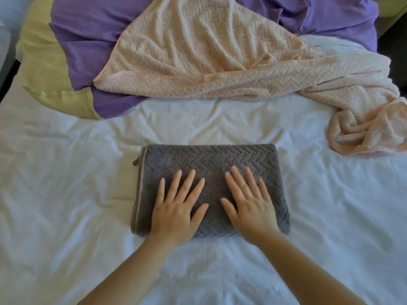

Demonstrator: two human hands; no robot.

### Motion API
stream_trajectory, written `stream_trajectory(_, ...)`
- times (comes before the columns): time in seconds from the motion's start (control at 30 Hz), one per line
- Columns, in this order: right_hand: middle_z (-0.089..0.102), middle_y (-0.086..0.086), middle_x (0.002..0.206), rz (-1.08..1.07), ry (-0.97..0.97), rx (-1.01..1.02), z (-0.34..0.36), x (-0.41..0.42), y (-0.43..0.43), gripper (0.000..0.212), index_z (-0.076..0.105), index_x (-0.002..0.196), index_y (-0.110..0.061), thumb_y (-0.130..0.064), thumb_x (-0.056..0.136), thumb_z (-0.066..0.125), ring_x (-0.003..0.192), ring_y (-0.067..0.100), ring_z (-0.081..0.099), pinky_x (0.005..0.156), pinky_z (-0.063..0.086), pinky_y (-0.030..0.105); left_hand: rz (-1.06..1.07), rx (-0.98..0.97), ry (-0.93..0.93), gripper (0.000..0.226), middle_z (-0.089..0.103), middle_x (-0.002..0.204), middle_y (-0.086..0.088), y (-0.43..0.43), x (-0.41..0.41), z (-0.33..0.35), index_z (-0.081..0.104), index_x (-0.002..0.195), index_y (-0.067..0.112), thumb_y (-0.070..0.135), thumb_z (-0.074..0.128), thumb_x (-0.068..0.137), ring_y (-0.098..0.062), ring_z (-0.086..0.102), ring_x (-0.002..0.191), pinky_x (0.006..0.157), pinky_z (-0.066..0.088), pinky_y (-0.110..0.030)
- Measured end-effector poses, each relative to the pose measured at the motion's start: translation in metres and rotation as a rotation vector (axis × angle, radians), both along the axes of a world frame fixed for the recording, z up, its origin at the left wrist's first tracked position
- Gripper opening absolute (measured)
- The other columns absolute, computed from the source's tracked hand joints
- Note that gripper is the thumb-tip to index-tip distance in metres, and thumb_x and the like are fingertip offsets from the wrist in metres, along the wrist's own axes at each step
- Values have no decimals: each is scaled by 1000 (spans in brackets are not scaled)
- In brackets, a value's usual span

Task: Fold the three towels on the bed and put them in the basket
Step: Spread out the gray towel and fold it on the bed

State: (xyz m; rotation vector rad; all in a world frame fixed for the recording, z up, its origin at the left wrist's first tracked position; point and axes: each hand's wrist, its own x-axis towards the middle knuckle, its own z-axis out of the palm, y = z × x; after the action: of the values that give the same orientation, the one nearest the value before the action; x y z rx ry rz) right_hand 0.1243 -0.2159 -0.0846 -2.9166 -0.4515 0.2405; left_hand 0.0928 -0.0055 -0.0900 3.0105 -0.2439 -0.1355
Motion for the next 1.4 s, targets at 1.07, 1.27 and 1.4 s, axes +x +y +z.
stream_trajectory(1.07, 60, 4, 108, -1075, 214, 879, 78, -116, -153, 38, 50, 111, -21, -39, 83, 68, 97, 25, 56, 83, 48, 40, 585, -853, 281, 32, 56, 83, 15, -34, -13, 85, 55, 98, 23, 49, 66, 82, 2, 49, 73, 62, 37, -27)
stream_trajectory(1.27, 57, 9, 121, -1355, 97, 925, 96, -231, -232, 32, 47, 124, -17, -25, 94, 50, 103, 25, 52, 84, 40, 35, 295, -826, 397, 30, 55, 78, 12, -158, -23, 88, 56, 95, 20, 43, 69, 82, -8, 52, 70, 60, 40, -26)
stream_trajectory(1.4, 56, 9, 118, -1556, 48, 952, 91, -307, -260, 31, 46, 123, -15, -29, 95, 51, 97, 23, 52, 81, 40, 34, 71, -754, 493, 33, 61, 89, 6, -242, -27, 76, 56, 99, 26, 48, 70, 80, -20, 57, 86, 71, 45, -31)
